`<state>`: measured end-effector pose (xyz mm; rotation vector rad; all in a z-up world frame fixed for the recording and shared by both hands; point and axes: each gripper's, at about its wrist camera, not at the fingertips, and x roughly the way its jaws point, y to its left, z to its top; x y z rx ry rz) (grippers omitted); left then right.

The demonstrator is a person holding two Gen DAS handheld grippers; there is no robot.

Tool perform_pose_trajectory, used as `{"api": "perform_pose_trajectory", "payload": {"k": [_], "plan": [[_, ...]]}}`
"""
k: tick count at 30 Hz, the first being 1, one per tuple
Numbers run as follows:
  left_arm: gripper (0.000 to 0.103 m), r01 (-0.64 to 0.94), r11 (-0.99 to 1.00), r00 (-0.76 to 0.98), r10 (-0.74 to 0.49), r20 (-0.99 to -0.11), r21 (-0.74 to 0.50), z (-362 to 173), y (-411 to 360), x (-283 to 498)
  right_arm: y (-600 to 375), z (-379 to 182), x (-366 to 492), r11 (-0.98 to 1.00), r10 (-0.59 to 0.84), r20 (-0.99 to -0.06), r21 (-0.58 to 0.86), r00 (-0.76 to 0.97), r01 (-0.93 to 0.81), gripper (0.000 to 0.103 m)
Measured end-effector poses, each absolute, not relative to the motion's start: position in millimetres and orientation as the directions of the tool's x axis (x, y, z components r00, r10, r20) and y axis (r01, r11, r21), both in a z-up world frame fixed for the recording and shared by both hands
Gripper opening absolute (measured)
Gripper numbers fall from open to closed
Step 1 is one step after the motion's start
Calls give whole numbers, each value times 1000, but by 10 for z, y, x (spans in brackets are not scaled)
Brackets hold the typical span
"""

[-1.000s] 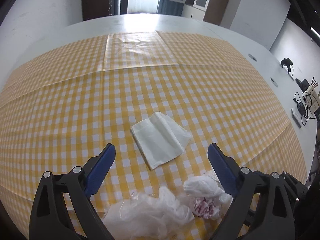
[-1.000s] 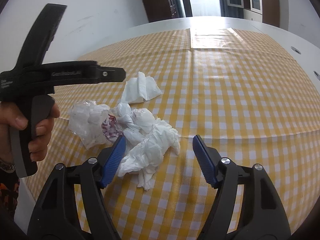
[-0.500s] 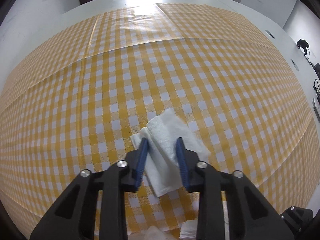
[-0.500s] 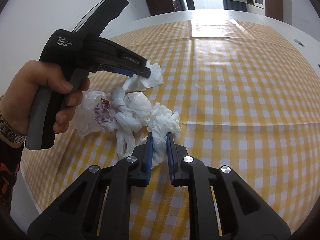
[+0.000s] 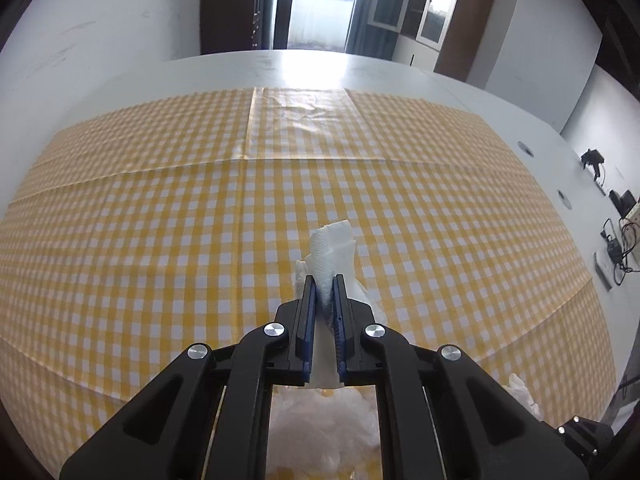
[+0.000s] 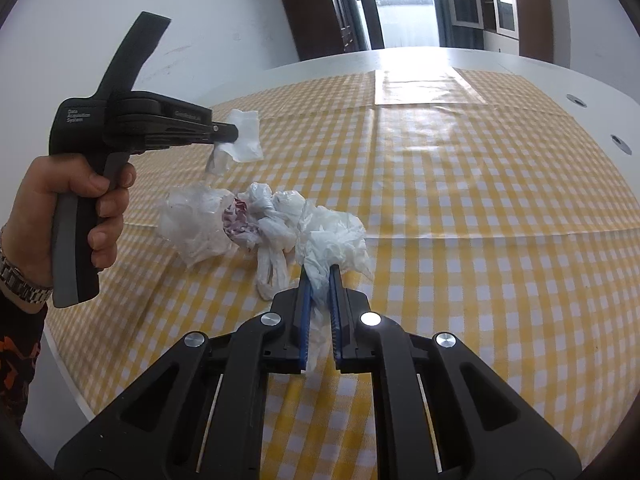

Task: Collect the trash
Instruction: 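Carry the napkin and tissue down over the blue basket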

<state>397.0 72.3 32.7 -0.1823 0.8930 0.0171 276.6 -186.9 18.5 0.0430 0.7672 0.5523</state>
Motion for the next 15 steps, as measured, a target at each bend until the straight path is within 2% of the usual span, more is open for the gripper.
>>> {"api": "perform_pose_trajectory", "payload": {"k": [8, 15], "plan": [[7, -34, 982, 744, -98, -661, -183, 668, 713, 3157, -1906, 348, 2370, 863, 475, -621, 191, 623, -468, 8], [7, 18, 976, 811, -141, -567, -216, 726, 660, 2371, -1835, 355, 2116, 856, 492, -586, 191, 644, -480, 8]]}}
